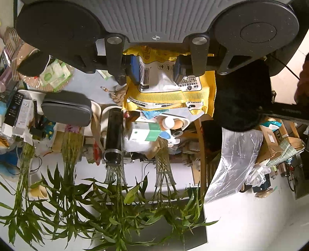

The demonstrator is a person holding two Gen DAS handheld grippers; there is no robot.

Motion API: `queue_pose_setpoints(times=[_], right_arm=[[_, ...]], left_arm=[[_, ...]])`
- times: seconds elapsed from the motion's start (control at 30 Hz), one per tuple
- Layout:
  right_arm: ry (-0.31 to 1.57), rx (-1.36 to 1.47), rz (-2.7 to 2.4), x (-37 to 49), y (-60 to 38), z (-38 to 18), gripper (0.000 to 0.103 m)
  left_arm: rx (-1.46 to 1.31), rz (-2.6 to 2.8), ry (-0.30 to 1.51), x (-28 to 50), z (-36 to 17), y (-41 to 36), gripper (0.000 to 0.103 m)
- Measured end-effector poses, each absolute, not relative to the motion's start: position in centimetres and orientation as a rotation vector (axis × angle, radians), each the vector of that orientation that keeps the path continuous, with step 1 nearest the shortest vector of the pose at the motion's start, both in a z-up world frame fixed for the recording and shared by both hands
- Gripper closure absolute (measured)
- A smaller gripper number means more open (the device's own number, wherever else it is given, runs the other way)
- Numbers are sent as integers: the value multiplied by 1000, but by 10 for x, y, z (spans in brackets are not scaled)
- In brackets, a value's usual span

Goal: Organize soft objects
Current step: 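Carry both items over the cardboard box and open both grippers to drop them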

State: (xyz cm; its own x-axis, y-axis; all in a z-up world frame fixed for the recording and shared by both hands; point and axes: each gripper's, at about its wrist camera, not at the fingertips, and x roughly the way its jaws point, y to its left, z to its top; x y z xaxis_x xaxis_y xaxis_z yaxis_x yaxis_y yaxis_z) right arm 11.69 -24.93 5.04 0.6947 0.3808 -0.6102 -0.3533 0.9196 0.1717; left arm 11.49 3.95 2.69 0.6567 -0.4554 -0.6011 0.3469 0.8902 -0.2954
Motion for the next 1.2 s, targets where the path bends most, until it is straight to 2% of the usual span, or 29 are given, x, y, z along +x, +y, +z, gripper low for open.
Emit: queue_pose_setpoints(times=[0.1, 0.17, 0.23, 0.3, 0.87, 0.97, 1.07, 1.1, 1.17, 1.2], right_arm=[[692, 42, 403, 114, -250, 50, 64], [694, 47, 398, 111, -252, 50, 64], [697, 52, 393, 108, -253, 50, 64], [702, 56, 392, 106, -254, 49, 64], [670, 65, 478, 101, -227, 60, 64], [707, 26, 542, 104, -208, 54, 57], [694, -14, 525, 104, -198, 46, 15], [685, -19, 519, 103, -198, 45, 10], [699, -12, 510, 104, -200, 42, 8], [709, -12, 500, 104, -201, 40, 4]], left_arm=[[-157, -481, 782, 122, 15, 31, 42], [-177, -487, 784, 122, 11, 32, 39], [-200, -494, 766, 118, 11, 37, 24], [-213, -491, 746, 115, 12, 41, 21], [-209, -421, 684, 96, 16, 72, 20], [-223, -398, 692, 97, 14, 78, 20], [-227, -381, 698, 98, 12, 84, 20], [-227, -377, 700, 97, 12, 86, 20], [-219, -371, 700, 95, 12, 89, 20], [-210, -369, 702, 95, 12, 90, 20]])
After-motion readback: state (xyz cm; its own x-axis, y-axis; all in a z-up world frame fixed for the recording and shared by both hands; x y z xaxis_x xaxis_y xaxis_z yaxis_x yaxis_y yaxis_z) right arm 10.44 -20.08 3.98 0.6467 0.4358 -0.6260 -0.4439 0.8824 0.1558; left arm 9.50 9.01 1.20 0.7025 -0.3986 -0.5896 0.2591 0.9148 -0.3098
